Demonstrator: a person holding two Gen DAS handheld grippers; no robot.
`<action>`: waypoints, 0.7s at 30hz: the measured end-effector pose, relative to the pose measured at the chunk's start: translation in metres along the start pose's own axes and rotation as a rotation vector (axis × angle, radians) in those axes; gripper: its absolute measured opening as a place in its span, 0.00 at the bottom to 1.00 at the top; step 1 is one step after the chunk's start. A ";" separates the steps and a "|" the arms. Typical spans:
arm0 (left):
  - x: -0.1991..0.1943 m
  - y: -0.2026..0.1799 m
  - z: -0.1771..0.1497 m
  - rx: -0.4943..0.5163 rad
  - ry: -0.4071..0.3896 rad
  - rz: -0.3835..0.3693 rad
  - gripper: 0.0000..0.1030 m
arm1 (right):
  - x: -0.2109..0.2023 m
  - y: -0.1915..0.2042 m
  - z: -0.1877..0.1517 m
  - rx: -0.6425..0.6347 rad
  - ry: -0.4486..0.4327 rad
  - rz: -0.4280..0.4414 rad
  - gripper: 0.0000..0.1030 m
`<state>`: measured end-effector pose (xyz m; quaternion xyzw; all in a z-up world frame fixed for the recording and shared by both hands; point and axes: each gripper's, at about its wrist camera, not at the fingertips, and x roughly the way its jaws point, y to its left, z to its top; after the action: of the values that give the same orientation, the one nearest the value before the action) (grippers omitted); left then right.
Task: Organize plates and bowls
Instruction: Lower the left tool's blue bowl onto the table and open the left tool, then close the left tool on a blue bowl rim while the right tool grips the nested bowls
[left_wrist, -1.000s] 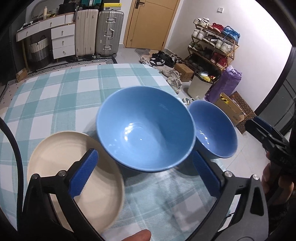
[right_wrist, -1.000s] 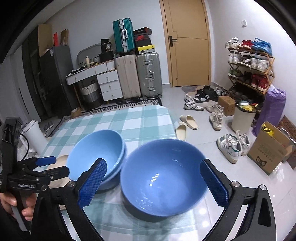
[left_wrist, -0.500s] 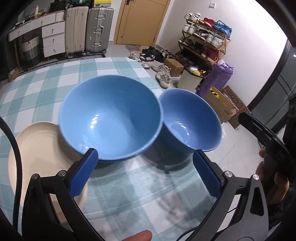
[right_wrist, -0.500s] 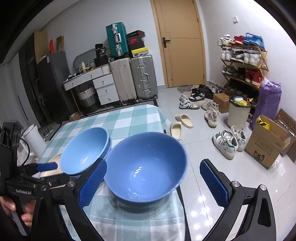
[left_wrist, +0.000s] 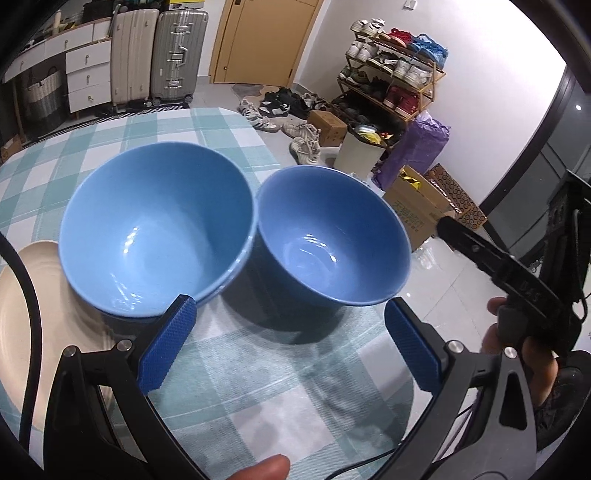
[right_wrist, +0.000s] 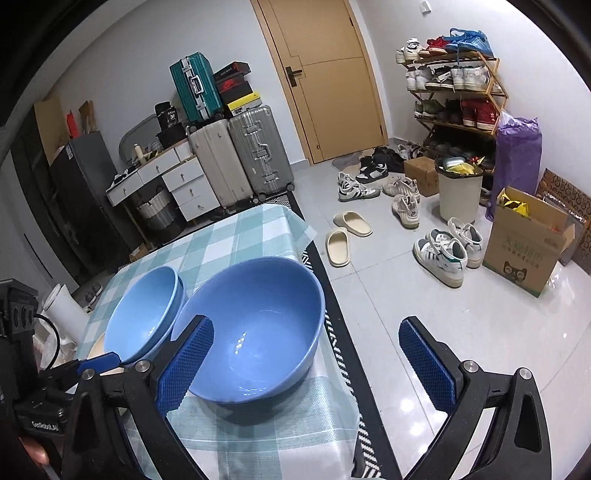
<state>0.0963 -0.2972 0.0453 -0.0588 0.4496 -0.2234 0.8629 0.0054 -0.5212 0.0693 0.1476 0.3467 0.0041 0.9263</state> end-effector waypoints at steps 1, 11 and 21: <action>0.001 0.000 0.000 0.001 0.001 -0.005 0.93 | 0.001 -0.001 0.000 0.000 0.000 0.001 0.99; 0.019 -0.010 0.001 -0.009 0.028 -0.050 0.64 | 0.015 -0.006 -0.004 0.017 0.008 0.010 0.94; 0.045 -0.006 0.009 -0.048 0.036 -0.011 0.56 | 0.040 -0.014 -0.011 0.041 0.042 0.001 0.68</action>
<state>0.1243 -0.3229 0.0187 -0.0779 0.4700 -0.2184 0.8516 0.0271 -0.5272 0.0316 0.1668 0.3660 0.0004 0.9155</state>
